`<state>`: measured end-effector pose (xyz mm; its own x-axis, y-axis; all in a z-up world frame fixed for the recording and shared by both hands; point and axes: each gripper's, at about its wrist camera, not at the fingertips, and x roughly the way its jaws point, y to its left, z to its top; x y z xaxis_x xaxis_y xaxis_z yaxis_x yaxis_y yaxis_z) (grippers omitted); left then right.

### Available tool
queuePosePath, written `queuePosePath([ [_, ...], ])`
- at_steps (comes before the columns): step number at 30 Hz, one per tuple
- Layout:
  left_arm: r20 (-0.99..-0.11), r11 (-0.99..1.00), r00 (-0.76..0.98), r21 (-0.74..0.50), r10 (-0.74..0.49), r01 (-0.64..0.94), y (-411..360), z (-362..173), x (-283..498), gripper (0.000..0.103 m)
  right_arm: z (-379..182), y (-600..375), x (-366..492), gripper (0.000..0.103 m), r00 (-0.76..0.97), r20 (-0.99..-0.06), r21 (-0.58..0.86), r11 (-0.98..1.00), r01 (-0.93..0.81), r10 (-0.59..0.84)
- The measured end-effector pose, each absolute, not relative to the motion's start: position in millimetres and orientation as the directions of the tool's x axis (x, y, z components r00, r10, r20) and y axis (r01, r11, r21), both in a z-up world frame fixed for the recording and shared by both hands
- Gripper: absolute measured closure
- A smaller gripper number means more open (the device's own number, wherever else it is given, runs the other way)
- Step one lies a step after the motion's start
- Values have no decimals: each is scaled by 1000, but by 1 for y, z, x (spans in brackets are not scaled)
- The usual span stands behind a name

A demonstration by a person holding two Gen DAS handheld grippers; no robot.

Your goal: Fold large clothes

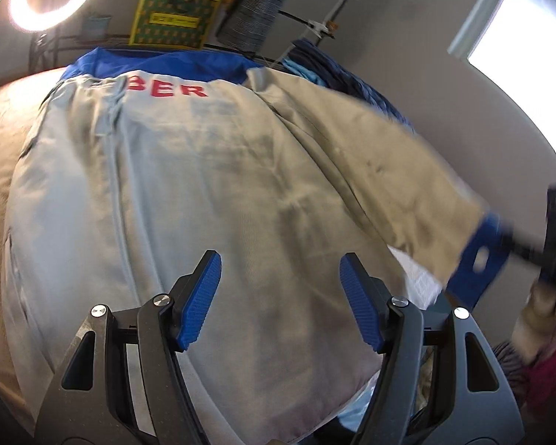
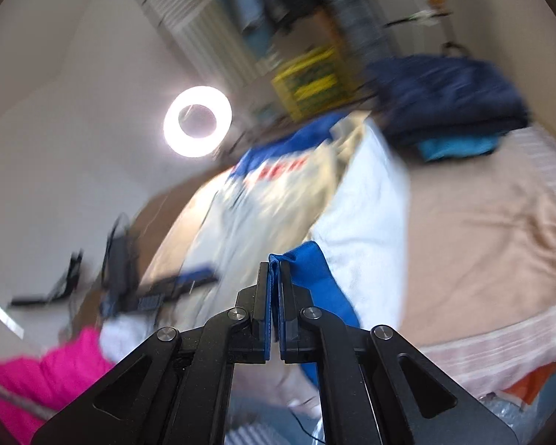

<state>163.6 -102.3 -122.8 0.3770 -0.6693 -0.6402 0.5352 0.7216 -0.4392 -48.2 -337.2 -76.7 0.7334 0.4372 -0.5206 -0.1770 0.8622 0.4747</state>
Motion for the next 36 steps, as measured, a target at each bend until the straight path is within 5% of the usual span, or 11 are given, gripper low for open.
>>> queuePosePath([
  [11,-669,731,334,-489,-665,476,-93,-140,169,35,-169,-232,-35,101,403,-777,349,863,-365,484],
  [19,-675,701,274,-508,-685,501,-106,-146,155,35,-155,-246,-38,96,381,-742,422,826,-375,552],
  [25,-644,633,159,-621,-748,462,-108,-157,129,35,-132,-309,-56,81,507,-644,511,815,-273,573],
  [36,-654,600,57,-651,-754,465,-114,-172,94,38,-195,-371,-45,78,427,-683,658,753,8,593],
])
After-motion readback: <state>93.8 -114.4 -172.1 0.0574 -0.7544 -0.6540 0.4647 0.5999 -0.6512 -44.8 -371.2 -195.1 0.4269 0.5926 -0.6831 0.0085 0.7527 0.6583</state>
